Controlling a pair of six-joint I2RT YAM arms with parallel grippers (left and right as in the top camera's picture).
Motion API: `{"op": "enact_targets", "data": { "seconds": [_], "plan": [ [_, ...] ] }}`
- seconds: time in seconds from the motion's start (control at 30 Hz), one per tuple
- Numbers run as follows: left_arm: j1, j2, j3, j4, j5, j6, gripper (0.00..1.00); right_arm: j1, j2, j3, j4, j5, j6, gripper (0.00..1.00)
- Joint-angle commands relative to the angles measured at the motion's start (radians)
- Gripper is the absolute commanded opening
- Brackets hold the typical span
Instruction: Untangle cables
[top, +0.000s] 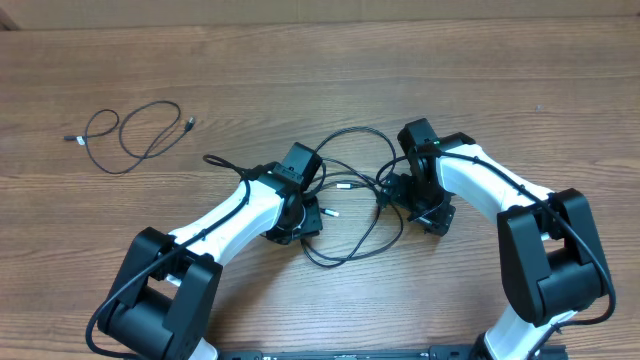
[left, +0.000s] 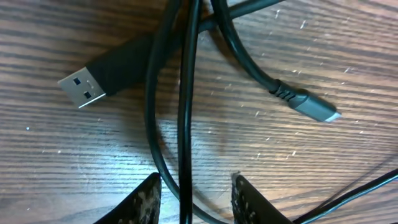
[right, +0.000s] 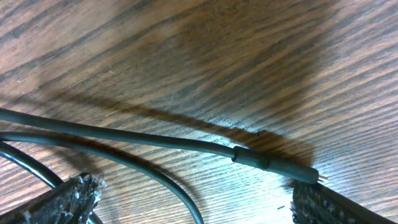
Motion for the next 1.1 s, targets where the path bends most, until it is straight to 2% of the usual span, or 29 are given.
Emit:
{"op": "enact_targets", "data": {
  "seconds": [0.0,0.1,0.2,0.43,0.7,0.73,0.77,0.8,0.9,0.93,1.07],
  "plan": [
    [-0.003,0.024,-0.011,0.011,0.016,-0.013,0.37,-0.003,0.016,-0.014,0.013,0.038,-0.008,1.0],
    [-0.001,0.055,-0.011,0.017,0.04,-0.013,0.38,-0.003,0.016,-0.014,0.013,0.038,-0.008,1.0],
    [0.012,0.082,-0.011,0.022,0.067,-0.009,0.34,-0.003,0.016,-0.014,0.013,0.037,-0.008,1.0],
    [0.024,0.084,-0.011,0.023,0.085,-0.01,0.41,-0.003,0.016,-0.014,0.014,0.037,-0.008,1.0],
    [0.024,0.084,-0.011,0.023,0.093,-0.01,0.36,-0.003,0.016,-0.014,0.013,0.037,-0.008,1.0],
    [0.024,0.084,-0.011,0.023,0.092,-0.01,0.42,-0.003,0.016,-0.014,0.014,0.037,-0.008,1.0],
    [0.025,0.084,-0.011,0.022,0.092,-0.01,0.71,-0.003,0.016,-0.014,0.014,0.037,-0.008,1.0],
    [0.025,0.084,-0.011,0.019,0.092,-0.011,0.91,-0.003,0.016,-0.014,0.014,0.037,-0.008,1.0],
    [0.026,0.084,-0.011,0.019,0.091,-0.018,0.9,-0.003,0.016,-0.014,0.014,0.037,-0.008,1.0],
    [0.026,0.084,-0.011,0.019,0.091,-0.018,1.0,-0.003,0.016,-0.014,0.014,0.037,-0.008,1.0],
    [0.026,0.084,-0.011,0.019,0.091,-0.017,1.0,-0.003,0.016,-0.014,0.014,0.037,-0.008,1.0]
  ]
}}
